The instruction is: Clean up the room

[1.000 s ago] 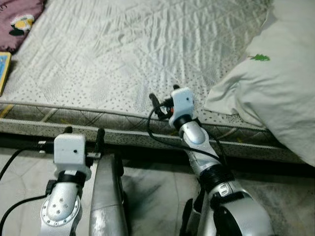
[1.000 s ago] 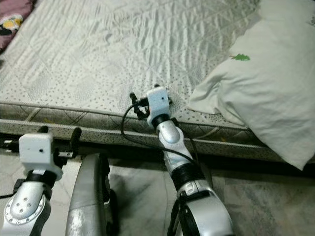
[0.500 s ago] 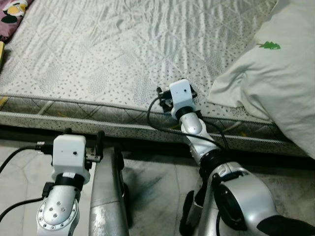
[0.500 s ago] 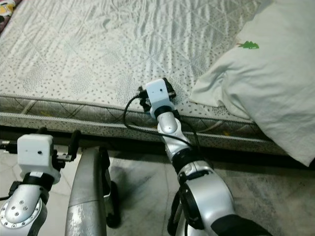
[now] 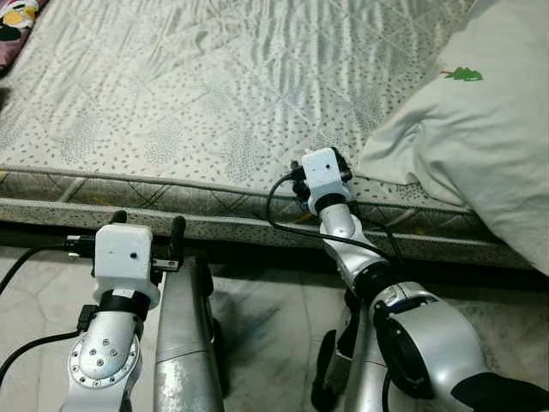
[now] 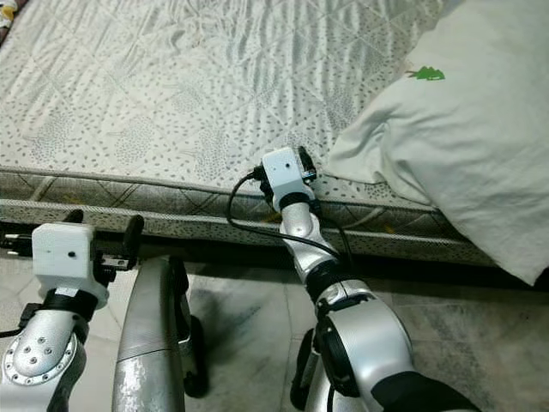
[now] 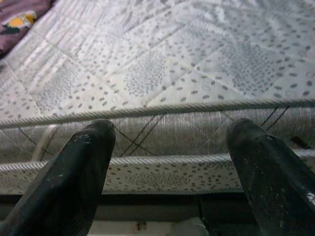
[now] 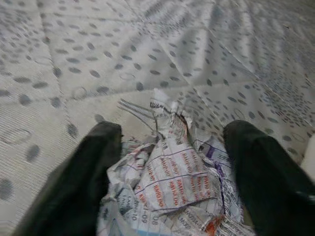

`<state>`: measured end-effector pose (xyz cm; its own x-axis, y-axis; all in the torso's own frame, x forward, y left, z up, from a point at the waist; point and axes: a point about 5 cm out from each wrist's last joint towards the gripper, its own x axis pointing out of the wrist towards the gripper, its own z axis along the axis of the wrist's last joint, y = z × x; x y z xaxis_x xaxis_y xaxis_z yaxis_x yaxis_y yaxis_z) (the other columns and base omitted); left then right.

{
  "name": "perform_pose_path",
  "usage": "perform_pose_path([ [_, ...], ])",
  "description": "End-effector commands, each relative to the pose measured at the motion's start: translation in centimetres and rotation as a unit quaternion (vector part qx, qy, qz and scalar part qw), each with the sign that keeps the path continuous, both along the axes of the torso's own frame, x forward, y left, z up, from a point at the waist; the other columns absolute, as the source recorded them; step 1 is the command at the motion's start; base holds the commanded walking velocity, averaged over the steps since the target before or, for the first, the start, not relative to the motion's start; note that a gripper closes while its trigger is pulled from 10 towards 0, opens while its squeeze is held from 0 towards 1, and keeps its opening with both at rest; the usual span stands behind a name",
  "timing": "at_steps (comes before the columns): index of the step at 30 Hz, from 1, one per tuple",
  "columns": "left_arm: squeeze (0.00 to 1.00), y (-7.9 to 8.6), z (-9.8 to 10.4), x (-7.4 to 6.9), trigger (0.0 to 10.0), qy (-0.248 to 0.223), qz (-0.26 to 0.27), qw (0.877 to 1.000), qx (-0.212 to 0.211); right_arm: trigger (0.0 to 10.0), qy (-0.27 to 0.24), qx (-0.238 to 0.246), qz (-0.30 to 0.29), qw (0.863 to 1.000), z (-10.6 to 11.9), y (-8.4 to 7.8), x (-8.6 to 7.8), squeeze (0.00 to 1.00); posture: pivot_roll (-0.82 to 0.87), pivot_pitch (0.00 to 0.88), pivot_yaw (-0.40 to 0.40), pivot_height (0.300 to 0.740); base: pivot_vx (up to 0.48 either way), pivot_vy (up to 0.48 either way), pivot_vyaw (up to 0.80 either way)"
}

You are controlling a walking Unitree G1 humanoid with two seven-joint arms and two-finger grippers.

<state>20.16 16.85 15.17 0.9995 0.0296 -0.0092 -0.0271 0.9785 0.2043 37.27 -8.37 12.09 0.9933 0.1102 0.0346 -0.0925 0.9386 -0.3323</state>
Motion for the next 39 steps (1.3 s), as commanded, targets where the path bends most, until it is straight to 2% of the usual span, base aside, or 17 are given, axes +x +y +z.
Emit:
perform_pose_path([
  [1,0.00,0.2,-0.6,0.1,10.0,0.012,0.008,1.000,-0.003,0.0,0.022,0.003,-0.004,1.000,-0.9,-0.4,-0.3,0.00,0.20,0.275,-0.017,0.509,0.000,0.000,0.00],
  [14,0.00,0.1,-0.9,1.0,10.0,0.006,0.011,1.000,-0.009,0.0,0.062,-0.003,-0.002,0.998,-2.3,-1.4,-0.6,0.00,0.19,0.222,-0.034,0.509,0.000,0.000,0.00],
  [19,0.00,0.2,-0.8,2.2,10.0,-0.008,0.007,1.000,-0.007,0.0,0.076,0.002,0.006,0.997,-2.9,-1.5,-0.9,0.00,0.20,0.180,-0.024,0.509,0.000,0.000,0.00],
  [23,0.00,-0.4,-0.7,3.2,10.0,-0.021,0.008,1.000,-0.011,0.0,0.083,0.003,0.011,0.997,-3.1,-2.2,-1.0,0.00,0.20,0.148,-0.059,0.509,0.000,0.000,0.00],
  [28,0.00,-0.5,-0.7,3.6,10.0,-0.028,0.012,0.999,-0.016,0.0,0.081,0.031,0.011,0.996,-2.6,-2.8,-0.6,0.00,0.19,0.120,-0.079,0.509,0.000,0.000,0.00],
  [29,0.00,-0.6,-0.9,3.9,10.0,-0.031,0.013,0.999,-0.019,0.0,0.071,0.049,0.014,0.996,-2.0,-3.0,-0.4,0.00,0.17,0.101,-0.084,0.509,0.000,0.000,0.00],
  [32,0.00,-0.7,-1.2,4.3,10.0,-0.034,0.015,0.999,-0.024,0.0,0.056,0.065,0.016,0.996,-1.3,-3.3,-0.1,0.00,0.14,0.086,-0.085,0.509,0.000,0.000,0.00],
  [39,0.00,-2.4,-1.0,6.2,10.0,-0.056,-0.007,0.998,-0.040,0.0,0.026,0.123,0.008,0.992,-0.9,-5.2,-0.5,0.00,0.07,0.040,-0.088,0.509,0.000,0.000,0.00],
])
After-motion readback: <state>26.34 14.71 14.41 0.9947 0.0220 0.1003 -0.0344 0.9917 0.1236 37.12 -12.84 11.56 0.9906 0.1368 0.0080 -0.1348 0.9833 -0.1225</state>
